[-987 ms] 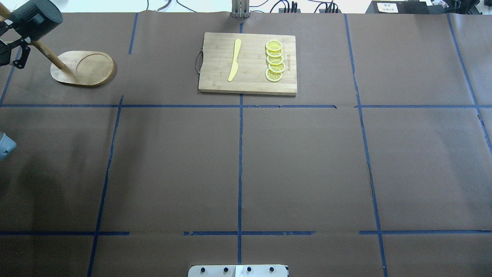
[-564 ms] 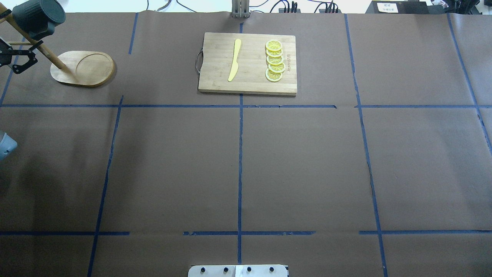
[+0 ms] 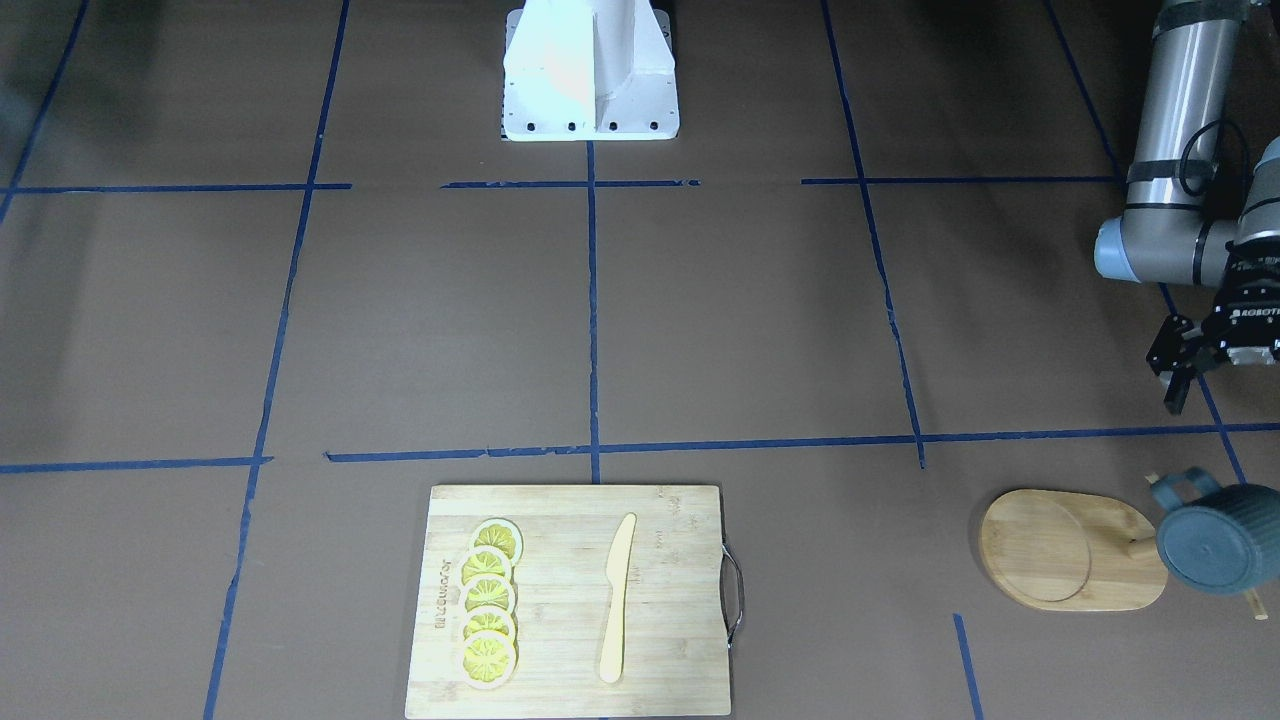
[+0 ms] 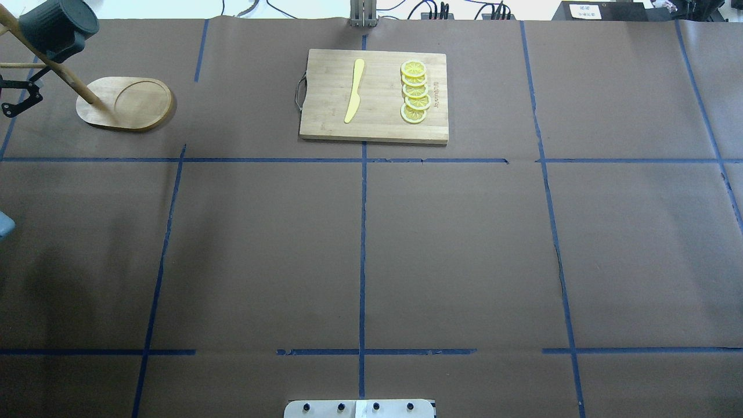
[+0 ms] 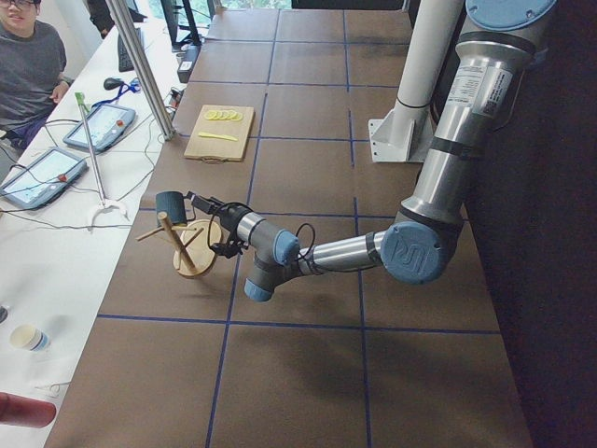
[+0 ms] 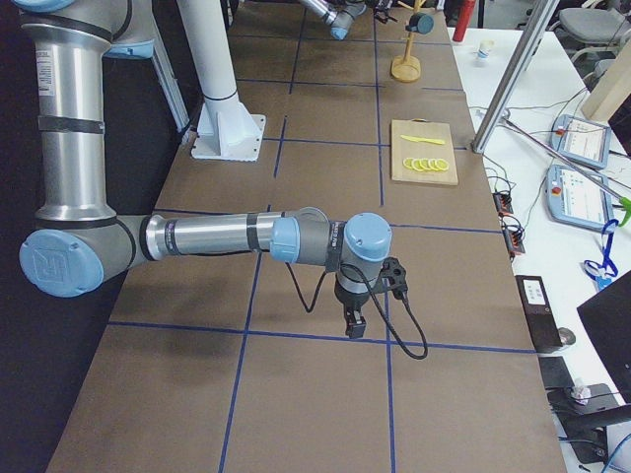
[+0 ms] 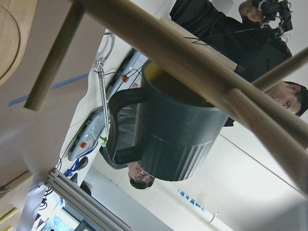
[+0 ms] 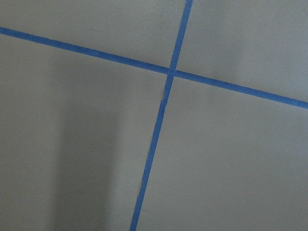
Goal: Hang cup on storage rack
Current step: 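Hook the mug handle onto a peg of the wooden stand, then open the left gripper and withdraw it from the hanging mug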
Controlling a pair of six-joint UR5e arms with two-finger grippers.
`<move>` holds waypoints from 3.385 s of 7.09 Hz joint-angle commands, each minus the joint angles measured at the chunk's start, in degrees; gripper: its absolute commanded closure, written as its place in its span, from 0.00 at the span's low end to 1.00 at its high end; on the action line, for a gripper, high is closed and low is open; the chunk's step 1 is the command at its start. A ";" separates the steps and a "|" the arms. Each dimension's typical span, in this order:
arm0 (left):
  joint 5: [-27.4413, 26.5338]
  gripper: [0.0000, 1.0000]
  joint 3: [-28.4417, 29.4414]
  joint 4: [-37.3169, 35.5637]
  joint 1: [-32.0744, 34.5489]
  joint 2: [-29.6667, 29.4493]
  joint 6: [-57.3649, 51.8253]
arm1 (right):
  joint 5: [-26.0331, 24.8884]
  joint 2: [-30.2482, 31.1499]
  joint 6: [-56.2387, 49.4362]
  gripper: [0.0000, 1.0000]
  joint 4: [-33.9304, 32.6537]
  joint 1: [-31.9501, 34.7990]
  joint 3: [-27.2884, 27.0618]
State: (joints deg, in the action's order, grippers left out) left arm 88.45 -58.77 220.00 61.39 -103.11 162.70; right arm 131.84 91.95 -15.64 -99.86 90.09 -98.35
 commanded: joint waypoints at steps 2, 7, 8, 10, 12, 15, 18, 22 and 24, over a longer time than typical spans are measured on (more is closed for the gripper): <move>8.27 0.00 -16.07 0.35 2.14 12.03 -10.60 | 0.00 0.16 0.00 0.00 0.01 0.00 0.09; 28.60 0.00 -19.37 -9.29 6.36 18.63 -75.02 | 0.00 0.42 0.00 0.00 -0.08 0.00 0.26; 28.71 0.00 -19.28 -12.11 6.90 19.26 -85.52 | 0.00 0.42 0.00 0.00 -0.08 0.00 0.26; 28.71 0.00 -19.54 -19.73 11.00 19.35 -106.95 | 0.00 0.42 0.00 0.00 -0.08 0.00 0.53; 28.97 0.00 -19.63 -30.01 14.27 19.53 -127.72 | 0.00 0.51 0.00 0.00 -0.08 0.00 0.62; 28.27 0.00 -22.07 -51.95 21.74 19.09 -159.45 | 0.09 1.13 0.00 0.00 -0.08 0.00 0.53; 16.83 0.00 -35.15 -84.29 24.22 19.35 -182.60 | 0.09 1.13 0.00 0.00 -0.08 0.00 0.53; 31.76 0.00 -40.01 -128.75 29.36 17.34 -176.91 | 0.17 1.48 0.00 0.00 -0.08 0.00 0.70; 46.52 0.00 -40.11 -133.24 30.45 18.64 -162.94 | 0.09 1.57 0.08 0.00 -0.08 0.00 0.79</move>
State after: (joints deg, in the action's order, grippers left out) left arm 127.72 -98.67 90.10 90.94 -84.87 -7.68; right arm 131.98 93.47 -15.63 -99.93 90.09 -97.63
